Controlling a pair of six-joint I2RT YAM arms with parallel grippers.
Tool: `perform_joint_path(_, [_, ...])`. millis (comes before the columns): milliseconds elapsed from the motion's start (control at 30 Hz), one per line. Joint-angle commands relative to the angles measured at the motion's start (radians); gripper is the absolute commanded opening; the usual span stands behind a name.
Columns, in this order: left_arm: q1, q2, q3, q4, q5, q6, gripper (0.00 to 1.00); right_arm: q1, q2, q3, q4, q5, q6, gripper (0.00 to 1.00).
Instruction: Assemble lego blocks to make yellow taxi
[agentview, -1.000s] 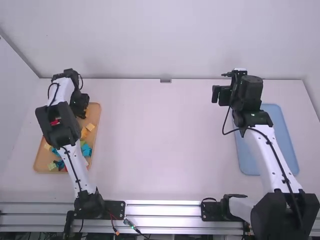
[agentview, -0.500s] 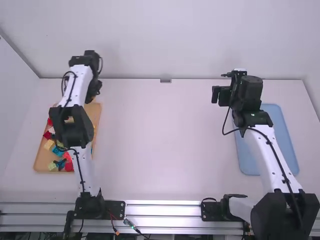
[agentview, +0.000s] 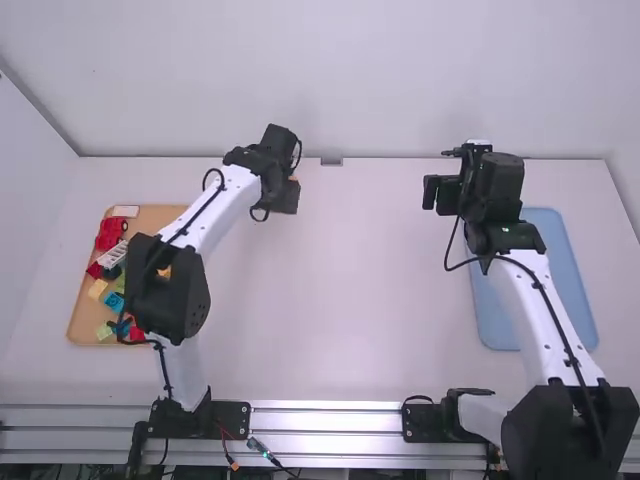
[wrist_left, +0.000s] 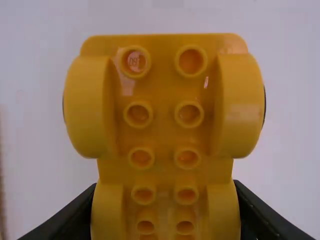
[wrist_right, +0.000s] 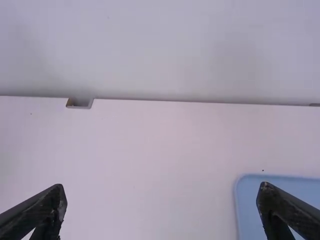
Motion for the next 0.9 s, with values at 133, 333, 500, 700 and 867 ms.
perform_joint_path(133, [0.005,-0.021,-0.143,-0.042,0.469,0.746,0.02,0.004,0.002,-0.009,0.000,-0.006,0.003,0.99])
perform_joint_path(333, [0.002,-0.021,-0.213,-0.155,0.619,1.145,0.02,0.004,0.002,-0.009,0.003,-0.005,0.003,0.99])
perform_joint_path(500, [-0.068,-0.021,-0.258,-0.079,0.481,1.084,0.02,0.003,0.002,-0.009,0.003,-0.039,0.003,0.99])
perform_joint_path(700, [-0.220,-0.021,-0.340,0.033,0.252,1.070,0.02,0.003,0.002,-0.009,-0.001,-0.058,0.003,0.99])
perform_joint_path(867, [-0.286,-0.021,-0.427,0.152,0.144,1.070,0.02,0.003,0.002,-0.009,-0.001,-0.058,0.003,0.99])
